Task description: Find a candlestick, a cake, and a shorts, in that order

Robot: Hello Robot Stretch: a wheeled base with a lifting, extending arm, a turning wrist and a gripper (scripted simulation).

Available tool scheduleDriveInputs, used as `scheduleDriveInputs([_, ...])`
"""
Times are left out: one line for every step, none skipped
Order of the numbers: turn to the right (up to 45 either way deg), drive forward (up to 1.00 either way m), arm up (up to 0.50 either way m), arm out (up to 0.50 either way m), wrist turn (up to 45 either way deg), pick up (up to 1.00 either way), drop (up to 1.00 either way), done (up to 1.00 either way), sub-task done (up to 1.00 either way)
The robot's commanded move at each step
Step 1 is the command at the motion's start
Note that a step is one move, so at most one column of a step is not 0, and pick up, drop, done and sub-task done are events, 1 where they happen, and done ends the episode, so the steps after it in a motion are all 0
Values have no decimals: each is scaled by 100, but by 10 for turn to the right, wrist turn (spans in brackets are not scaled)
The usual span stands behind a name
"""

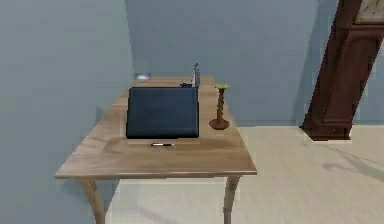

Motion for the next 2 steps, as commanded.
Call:
scheduleDriveInputs([-90, 0, 0, 0, 0, 0, 0, 0, 0])
scheduleDriveInputs([0, 15, 0, 0, 0, 0, 0, 0, 0])
